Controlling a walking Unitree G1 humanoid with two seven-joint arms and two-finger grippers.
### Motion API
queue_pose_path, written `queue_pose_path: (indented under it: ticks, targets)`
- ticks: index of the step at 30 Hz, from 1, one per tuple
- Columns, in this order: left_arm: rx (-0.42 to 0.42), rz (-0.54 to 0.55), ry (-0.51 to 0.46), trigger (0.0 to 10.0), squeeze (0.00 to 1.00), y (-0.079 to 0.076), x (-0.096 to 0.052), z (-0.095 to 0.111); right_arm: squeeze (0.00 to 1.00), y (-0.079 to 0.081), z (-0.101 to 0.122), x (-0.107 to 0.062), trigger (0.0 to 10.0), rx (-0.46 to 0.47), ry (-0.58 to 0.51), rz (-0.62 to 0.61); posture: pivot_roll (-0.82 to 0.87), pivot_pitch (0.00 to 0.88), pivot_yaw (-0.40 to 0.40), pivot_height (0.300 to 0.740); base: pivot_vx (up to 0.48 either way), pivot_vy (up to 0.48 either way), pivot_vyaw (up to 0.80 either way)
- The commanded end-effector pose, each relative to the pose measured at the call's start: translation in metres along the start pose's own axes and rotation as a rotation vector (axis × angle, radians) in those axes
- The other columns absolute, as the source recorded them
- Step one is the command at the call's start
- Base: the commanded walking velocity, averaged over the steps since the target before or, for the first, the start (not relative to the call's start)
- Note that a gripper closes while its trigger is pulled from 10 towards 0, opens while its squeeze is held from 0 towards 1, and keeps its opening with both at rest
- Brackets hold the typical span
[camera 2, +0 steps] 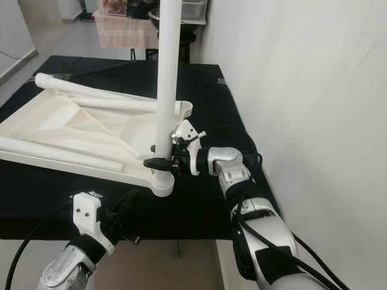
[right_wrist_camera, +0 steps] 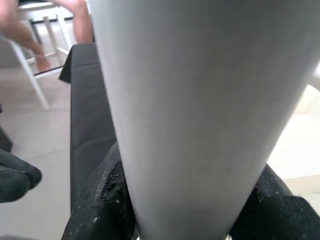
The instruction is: Building children table
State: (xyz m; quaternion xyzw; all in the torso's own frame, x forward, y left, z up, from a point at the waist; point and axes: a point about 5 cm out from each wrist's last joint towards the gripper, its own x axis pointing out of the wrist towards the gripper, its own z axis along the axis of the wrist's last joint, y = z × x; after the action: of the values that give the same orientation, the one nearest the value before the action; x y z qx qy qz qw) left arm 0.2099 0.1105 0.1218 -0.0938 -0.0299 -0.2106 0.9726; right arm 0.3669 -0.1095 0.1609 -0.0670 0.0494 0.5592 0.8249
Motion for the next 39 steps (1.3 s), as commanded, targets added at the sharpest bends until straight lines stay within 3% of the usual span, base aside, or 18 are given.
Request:
queue_pose_path:
  ticks: [1, 2, 3, 4, 5, 7, 9, 17, 18, 19, 20, 27, 28, 30, 33, 37, 38, 39]
  targets:
    - [-0.002, -0.003, -0.001, 10.0, 0.0, -0.003, -0.001, 0.001, 0.0, -0.006, -0.015, -0.012, 0.0, 0.013, 0.052, -0.145, 0.08, 0.049, -0.097, 0.74, 0.0, 0.0, 0.0]
    - [-0.002, -0.003, -0.001, 10.0, 0.0, -0.002, -0.002, 0.001, 0.0, -0.007, -0.03, -0.013, 0.0, 0.038, 0.128, -0.314, 0.08, 0.055, -0.093, 0.74, 0.0, 0.0, 0.0]
    - [-0.002, -0.003, -0.001, 10.0, 0.0, -0.002, -0.002, 0.001, 0.0, -0.007, -0.03, -0.013, 0.0, 0.038, 0.128, -0.314, 0.08, 0.055, -0.093, 0.74, 0.0, 0.0, 0.0]
    - [-0.002, -0.003, 0.0, 10.0, 0.0, -0.001, -0.003, 0.002, 0.0, -0.005, -0.039, -0.013, 0.0, 0.068, 0.135, -0.644, 0.07, 0.062, -0.09, 0.74, 0.0, 0.0, 0.0]
    - [-0.001, -0.003, 0.001, 10.0, 0.0, 0.001, -0.004, 0.002, 0.0, 0.013, -0.042, -0.008, 0.0, 0.053, 0.141, -0.774, 0.07, 0.069, -0.083, 0.74, 0.0, 0.0, 0.0]
    - [0.001, -0.004, 0.003, 10.0, 0.0, 0.002, -0.005, 0.002, 0.0, 0.032, -0.039, -0.003, 0.0, 0.03, 0.127, -0.826, 0.07, 0.067, -0.081, 0.74, 0.0, 0.0, 0.0]
    - [0.003, -0.004, 0.006, 10.0, 0.0, 0.003, -0.005, 0.002, 0.0, 0.038, -0.034, 0.001, 0.0, 0.012, 0.106, -0.838, 0.06, 0.06, -0.077, 0.74, 0.0, 0.0, 0.0]
    - [0.007, -0.001, 0.004, 10.0, 0.0, 0.004, -0.001, 0.002, 0.0, 0.022, -0.031, 0.016, 0.0, 0.047, 0.098, -0.809, 0.08, 0.042, -0.086, 0.74, 0.0, 0.0, 0.0]
    - [0.006, 0.0, 0.003, 10.0, 0.0, 0.004, 0.0, 0.002, 0.0, 0.021, -0.03, 0.017, 4.1, 0.048, 0.111, -0.816, 0.08, 0.039, -0.09, 0.74, 0.0, 0.0, 0.0]
    - [0.006, 0.0, 0.003, 10.0, 0.0, 0.004, 0.0, 0.002, 0.0, 0.021, -0.03, 0.017, 4.1, 0.048, 0.111, -0.816, 0.08, 0.039, -0.09, 0.74, 0.0, 0.0, 0.0]
    - [0.006, 0.0, 0.002, 10.0, 0.0, 0.004, 0.0, 0.002, 0.0, 0.023, -0.028, 0.018, 10.0, 0.045, 0.134, -0.825, 0.09, 0.038, -0.09, 0.74, 0.0, 0.0, 0.0]
    - [0.005, -0.001, 0.001, 10.0, 0.0, 0.002, 0.0, 0.002, 0.0, 0.018, -0.015, 0.015, 10.0, 0.038, 0.119, -0.804, 0.09, 0.037, -0.097, 0.74, 0.0, 0.0, 0.0]
    - [0.005, -0.001, 0.0, 10.0, 0.0, 0.002, 0.0, 0.002, 1.0, 0.013, -0.01, 0.012, 10.0, 0.043, 0.083, -0.785, 0.09, 0.037, -0.098, 0.74, 0.0, 0.0, 0.0]
    - [0.004, -0.001, 0.0, 10.0, 0.0, 0.002, 0.0, 0.002, 1.0, 0.01, -0.007, 0.01, 10.0, 0.047, 0.058, -0.774, 0.09, 0.037, -0.098, 0.74, 0.0, 0.0, 0.0]
    - [0.003, -0.001, 0.001, 10.0, 0.0, 0.001, 0.0, 0.001, 1.0, 0.001, 0.006, 0.011, 10.0, 0.035, -0.036, -0.598, 0.1, 0.036, -0.101, 0.74, 0.0, 0.0, 0.0]
    - [0.002, -0.002, 0.001, 10.0, 0.0, 0.0, 0.0, 0.001, 1.0, -0.002, 0.013, 0.01, 10.0, 0.036, -0.076, -0.496, 0.1, 0.034, -0.103, 0.74, 0.0, 0.0, 0.0]
    - [0.001, -0.002, 0.002, 10.0, 0.0, 0.0, -0.001, 0.001, 0.0, -0.004, 0.017, 0.01, 10.0, 0.025, -0.082, -0.443, 0.11, 0.034, -0.105, 0.74, 0.0, 0.0, 0.0]
    - [0.001, -0.002, 0.002, 10.0, 0.0, 0.0, -0.001, 0.001, 0.0, -0.004, 0.017, 0.01, 10.0, 0.025, -0.082, -0.443, 0.11, 0.034, -0.105, 0.74, 0.0, 0.0, 0.0]
